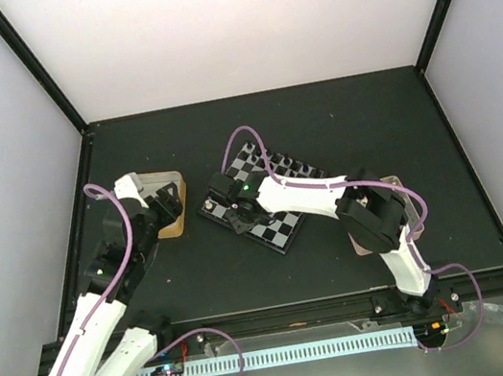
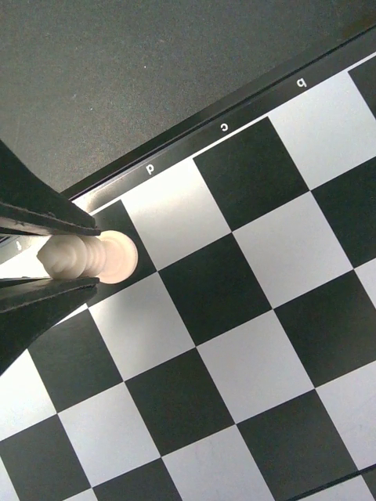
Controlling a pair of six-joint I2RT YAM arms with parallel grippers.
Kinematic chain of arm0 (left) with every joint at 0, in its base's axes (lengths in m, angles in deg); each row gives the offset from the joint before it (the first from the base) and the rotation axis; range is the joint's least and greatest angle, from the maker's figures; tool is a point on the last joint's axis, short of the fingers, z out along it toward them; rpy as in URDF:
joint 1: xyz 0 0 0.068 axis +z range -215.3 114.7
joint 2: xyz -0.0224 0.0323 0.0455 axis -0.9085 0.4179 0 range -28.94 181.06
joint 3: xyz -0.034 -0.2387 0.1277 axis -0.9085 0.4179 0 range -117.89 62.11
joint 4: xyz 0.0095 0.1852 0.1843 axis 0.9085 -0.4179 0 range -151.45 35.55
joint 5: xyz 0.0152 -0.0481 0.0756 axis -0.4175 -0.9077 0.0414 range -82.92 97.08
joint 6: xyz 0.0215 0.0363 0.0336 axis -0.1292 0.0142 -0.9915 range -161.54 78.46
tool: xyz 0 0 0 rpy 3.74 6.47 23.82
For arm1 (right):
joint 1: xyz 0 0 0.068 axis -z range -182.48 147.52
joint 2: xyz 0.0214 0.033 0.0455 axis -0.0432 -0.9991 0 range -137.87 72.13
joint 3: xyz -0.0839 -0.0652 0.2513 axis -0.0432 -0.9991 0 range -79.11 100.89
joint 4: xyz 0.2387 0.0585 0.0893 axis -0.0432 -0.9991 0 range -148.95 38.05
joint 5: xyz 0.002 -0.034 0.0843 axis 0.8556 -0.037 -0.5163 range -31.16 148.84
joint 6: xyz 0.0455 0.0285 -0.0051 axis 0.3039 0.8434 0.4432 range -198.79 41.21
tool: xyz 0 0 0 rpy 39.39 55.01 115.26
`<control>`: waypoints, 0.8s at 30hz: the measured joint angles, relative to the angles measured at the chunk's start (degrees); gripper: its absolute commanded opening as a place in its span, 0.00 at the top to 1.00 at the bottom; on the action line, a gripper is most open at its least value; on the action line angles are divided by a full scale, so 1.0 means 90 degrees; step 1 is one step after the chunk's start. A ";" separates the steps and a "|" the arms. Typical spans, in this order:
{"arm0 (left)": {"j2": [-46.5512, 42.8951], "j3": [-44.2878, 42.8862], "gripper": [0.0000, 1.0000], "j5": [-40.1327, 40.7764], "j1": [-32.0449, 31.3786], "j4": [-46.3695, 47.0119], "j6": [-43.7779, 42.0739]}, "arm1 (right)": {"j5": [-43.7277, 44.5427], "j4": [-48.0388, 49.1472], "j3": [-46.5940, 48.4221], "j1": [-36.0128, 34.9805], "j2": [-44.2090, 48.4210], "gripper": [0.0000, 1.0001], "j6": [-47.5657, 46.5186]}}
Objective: Set up the chess pieces on the board
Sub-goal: Place the chess piece on the chessboard.
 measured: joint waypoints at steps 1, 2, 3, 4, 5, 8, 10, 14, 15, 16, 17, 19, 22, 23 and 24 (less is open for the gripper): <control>0.0000 0.0000 0.27 0.0000 0.0000 0.0000 0.0000 | -0.0019 0.0000 0.0000 0.0000 0.0000 0.85 0.0000; 0.0000 0.0000 0.26 0.0000 0.0000 0.0002 0.0000 | -0.0027 -0.0002 0.0000 0.0000 0.0002 0.85 -0.0002; 0.0000 0.0000 0.26 0.0000 0.0000 0.0002 0.0000 | -0.0034 -0.0005 0.0000 0.0000 0.0002 0.85 -0.0002; 0.0000 0.0000 0.26 -0.0002 0.0000 0.0000 0.0000 | -0.0044 -0.0005 0.0000 0.0002 0.0002 0.85 -0.0002; 0.0000 0.0000 0.26 0.0000 0.0000 0.0000 0.0000 | -0.0061 -0.0005 0.0000 0.0005 0.0002 0.85 -0.0005; 0.0002 0.0000 0.26 -0.0002 0.0000 0.0000 0.0000 | -0.0114 -0.0007 0.0000 0.0007 0.0002 0.85 -0.0005; 0.0002 0.0000 0.26 -0.0002 0.0000 0.0000 0.0000 | -0.0134 -0.0007 0.0000 0.0007 0.0005 0.85 -0.0007; 0.0002 0.0000 0.26 -0.0002 0.0000 0.0000 0.0000 | -0.0129 -0.0019 0.0000 0.0007 0.0005 0.83 -0.0005; 0.0002 0.0000 0.26 0.0000 0.0000 0.0000 0.0000 | -0.0131 -0.0027 0.0000 0.0007 0.0005 0.82 -0.0005; 0.0002 0.0000 0.26 -0.0002 0.0000 0.0000 0.0000 | -0.0134 -0.0029 0.0000 0.0007 0.0005 0.81 -0.0005; 0.0002 0.0000 0.26 -0.0002 0.0000 0.0000 0.0000 | -0.0134 -0.0036 0.0000 0.0007 0.0005 0.80 -0.0007; 0.0002 0.0000 0.26 -0.0002 0.0000 0.0002 0.0000 | -0.0160 -0.0104 0.0000 0.0005 0.0005 0.79 -0.0010; 0.0002 0.0000 0.26 -0.0002 0.0000 0.0002 0.0000 | -0.0163 -0.0199 0.0000 0.0005 0.0005 0.76 -0.0010; 0.0002 0.0000 0.26 -0.0005 0.0000 0.0000 0.0000 | -0.0163 -0.0226 0.0000 0.0005 0.0005 0.75 -0.0007; 0.0002 0.0000 0.26 -0.0005 0.0000 0.0000 0.0000 | -0.0160 -0.0253 0.0000 0.0005 0.0012 0.74 -0.0010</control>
